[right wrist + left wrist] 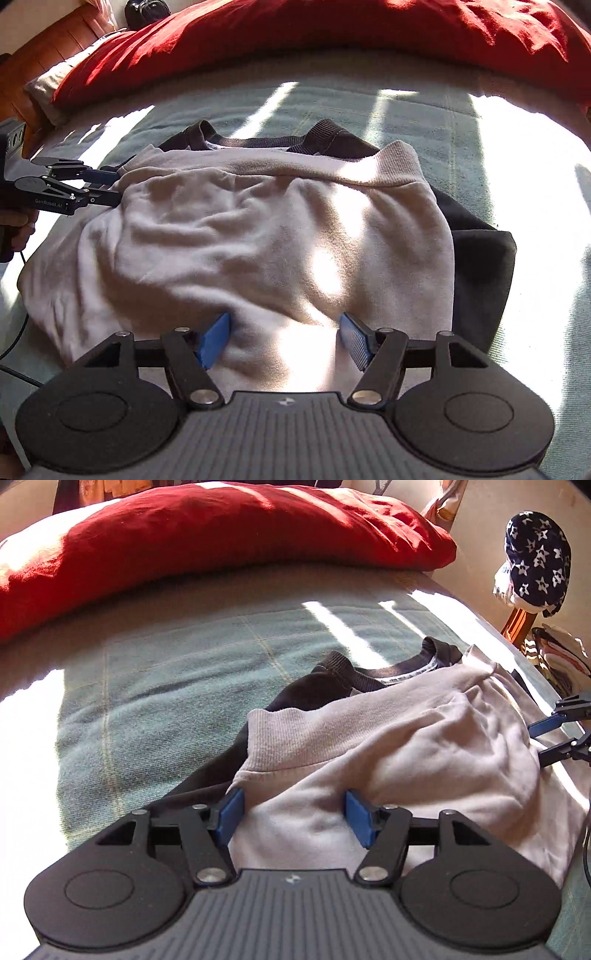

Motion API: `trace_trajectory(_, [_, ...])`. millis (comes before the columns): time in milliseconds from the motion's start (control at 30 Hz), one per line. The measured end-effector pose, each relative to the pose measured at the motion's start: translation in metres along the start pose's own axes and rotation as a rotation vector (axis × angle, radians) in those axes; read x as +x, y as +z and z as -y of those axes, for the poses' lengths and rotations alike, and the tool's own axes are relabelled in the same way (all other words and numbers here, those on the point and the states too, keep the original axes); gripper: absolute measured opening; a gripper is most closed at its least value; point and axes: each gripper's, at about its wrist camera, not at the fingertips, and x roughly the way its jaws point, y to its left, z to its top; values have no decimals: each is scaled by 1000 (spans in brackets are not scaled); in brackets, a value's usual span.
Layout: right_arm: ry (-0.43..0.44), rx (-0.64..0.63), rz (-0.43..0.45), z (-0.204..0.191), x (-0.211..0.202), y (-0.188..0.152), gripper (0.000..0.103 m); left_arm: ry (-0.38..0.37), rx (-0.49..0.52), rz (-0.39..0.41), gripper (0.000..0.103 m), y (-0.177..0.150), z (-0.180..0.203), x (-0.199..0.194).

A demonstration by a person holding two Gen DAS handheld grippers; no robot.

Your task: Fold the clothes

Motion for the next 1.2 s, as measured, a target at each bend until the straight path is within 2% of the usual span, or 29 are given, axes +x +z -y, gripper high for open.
trace_trajectory(100, [-44, 5, -19, -1, -4, 7, 77, -25, -9, -26, 59, 10, -2, -7])
trace_trajectory(200, [-86, -12, 17, -9, -17, 17, 78, -84, -27, -13, 61, 19, 5, -23])
trace_trajectory(300, [-63, 20, 72, -13, -24, 28, 83, -184, -76, -5, 65, 19, 11, -27])
trace_trajectory(400, [-29, 64, 92, -12, -12, 36, 83, -192, -86, -25, 65, 16, 16, -12])
trace_trajectory(500, [-43, 69, 93, -5, 9, 40, 84, -98, -76, -48, 67, 11, 15, 7])
trace_trajectory(533, [-79, 75, 86, 0, 16, 39, 84, -51, -70, -60, 68, 9, 16, 8])
trace_trajectory(567, [-119, 81, 78, 6, 22, 39, 84, -44, -85, -58, 68, 7, 18, 0])
trace_trajectory(733, [-70, 154, 94, 22, 1, 34, 85, -10, -162, -50, 66, -5, 31, -39])
trace_trajectory(833, [-45, 120, 93, 15, -19, 25, 87, -4, -253, -58, 67, -23, 47, -66])
trace_trajectory(967, [10, 66, 64, 7, -29, 9, 89, 27, -350, -115, 67, -55, 74, -78])
trace_trajectory(1100, [59, 31, 5, 6, -22, -11, 90, 143, -417, -221, 67, -96, 84, -69])
trace_trajectory(1200, [55, -17, -29, 4, -17, -23, 90, 176, -431, -238, 67, -101, 90, -79])
